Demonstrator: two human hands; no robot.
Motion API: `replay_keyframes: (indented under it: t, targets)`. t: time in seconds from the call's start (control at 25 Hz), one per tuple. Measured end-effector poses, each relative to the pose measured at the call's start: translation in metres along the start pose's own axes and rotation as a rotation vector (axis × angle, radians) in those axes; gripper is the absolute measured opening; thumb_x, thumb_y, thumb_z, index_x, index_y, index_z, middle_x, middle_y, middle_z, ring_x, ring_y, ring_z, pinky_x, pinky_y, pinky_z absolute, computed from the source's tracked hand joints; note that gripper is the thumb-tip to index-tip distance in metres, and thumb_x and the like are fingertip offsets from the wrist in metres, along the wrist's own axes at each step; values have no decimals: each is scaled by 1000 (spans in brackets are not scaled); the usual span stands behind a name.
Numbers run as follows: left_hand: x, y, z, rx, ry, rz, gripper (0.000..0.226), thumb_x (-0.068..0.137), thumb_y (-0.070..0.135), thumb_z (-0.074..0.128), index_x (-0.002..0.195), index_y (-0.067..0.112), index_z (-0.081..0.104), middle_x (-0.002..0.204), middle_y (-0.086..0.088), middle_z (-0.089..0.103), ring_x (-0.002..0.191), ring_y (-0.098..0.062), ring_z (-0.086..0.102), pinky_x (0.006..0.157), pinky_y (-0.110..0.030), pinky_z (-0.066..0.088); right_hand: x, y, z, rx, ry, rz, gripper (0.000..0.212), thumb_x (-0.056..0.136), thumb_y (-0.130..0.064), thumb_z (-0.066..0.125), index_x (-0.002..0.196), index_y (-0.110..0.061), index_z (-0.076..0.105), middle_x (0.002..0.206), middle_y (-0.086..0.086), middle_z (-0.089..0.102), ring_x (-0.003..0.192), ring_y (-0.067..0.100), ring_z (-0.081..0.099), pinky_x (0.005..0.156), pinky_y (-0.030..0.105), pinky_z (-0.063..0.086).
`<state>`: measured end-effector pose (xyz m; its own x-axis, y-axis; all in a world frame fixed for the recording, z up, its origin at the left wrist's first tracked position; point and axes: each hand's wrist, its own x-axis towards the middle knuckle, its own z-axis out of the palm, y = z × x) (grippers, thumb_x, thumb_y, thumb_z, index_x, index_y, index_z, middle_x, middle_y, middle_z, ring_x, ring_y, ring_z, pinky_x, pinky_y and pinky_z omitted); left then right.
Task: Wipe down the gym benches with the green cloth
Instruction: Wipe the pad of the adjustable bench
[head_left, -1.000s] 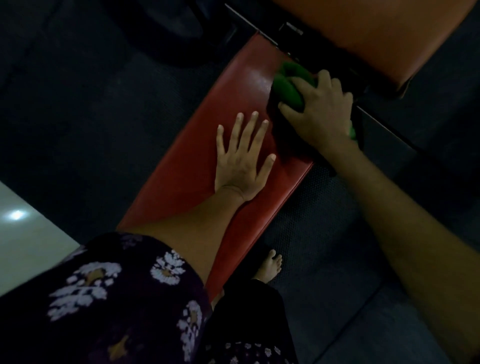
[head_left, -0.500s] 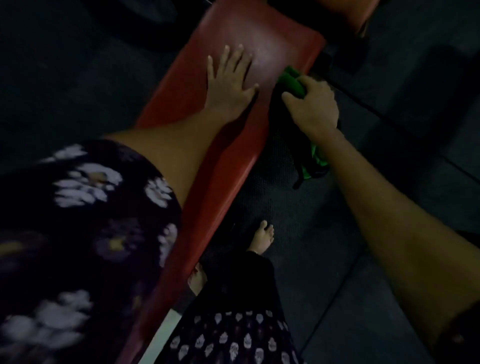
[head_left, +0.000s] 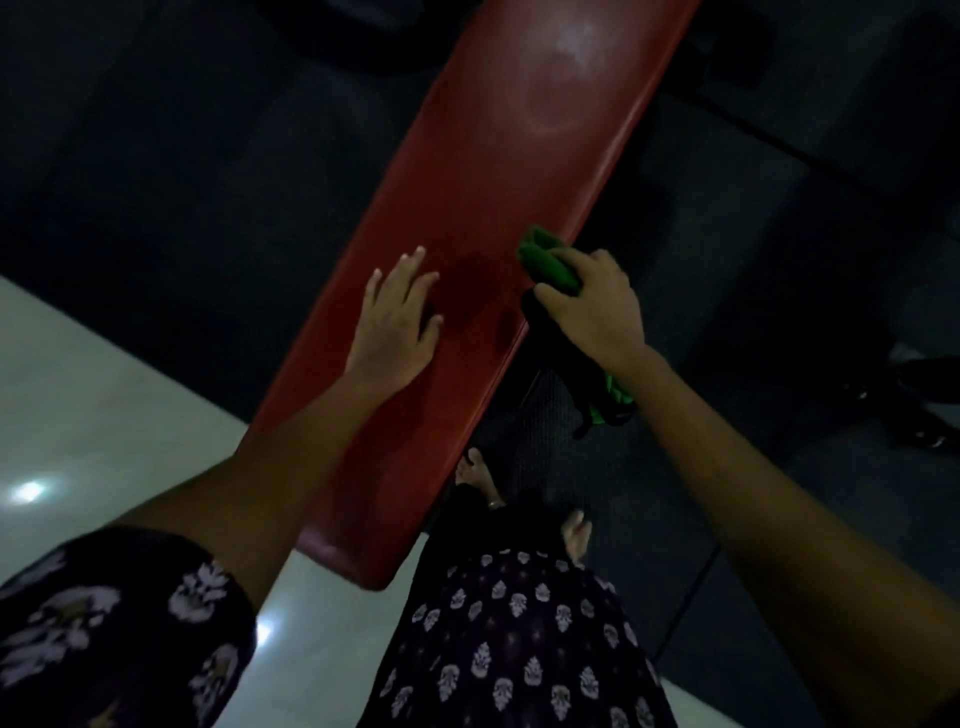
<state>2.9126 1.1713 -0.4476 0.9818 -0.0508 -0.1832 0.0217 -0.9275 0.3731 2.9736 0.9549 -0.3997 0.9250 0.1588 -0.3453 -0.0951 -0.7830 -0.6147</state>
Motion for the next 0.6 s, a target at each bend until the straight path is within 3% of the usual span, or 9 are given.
replay_keyframes:
  t: [0.16,0.32,0.48,0.6]
  targets:
    - [-85,-45,6,59,31,-60,49,94,28,49,139,12,41,154,-13,22,142,-28,20,113,-50,5,-69,-15,40,-71,-107,-106,46,86,-38,60,130,-28,54,109,4,47,98,22,53,87,39,46]
    - [-145,-93,10,148,113,-206,56,91,48,35,140,21,37,155,-12,21,142,-33,20,105,-65,1,-127,-22,75,-114,-136,-196,50,77,-46,55,125,-30,59,102,2,49,90,23,56,83,46,48]
    - [-199,-118,30,117,-14,-251,74,85,65,16,149,28,21,159,-3,9,146,-28,5,108,-67,2,-195,-24,118,-156,-155,-233,66,69,-59,38,124,-29,60,102,5,51,87,23,56,80,44,48]
    - [-209,-120,37,71,-59,-276,71,88,67,15,150,34,7,159,3,-2,146,-23,-6,109,-63,-2,-241,-21,155,-173,-177,-232,63,71,-56,42,125,-28,59,103,6,51,87,25,56,79,45,47]
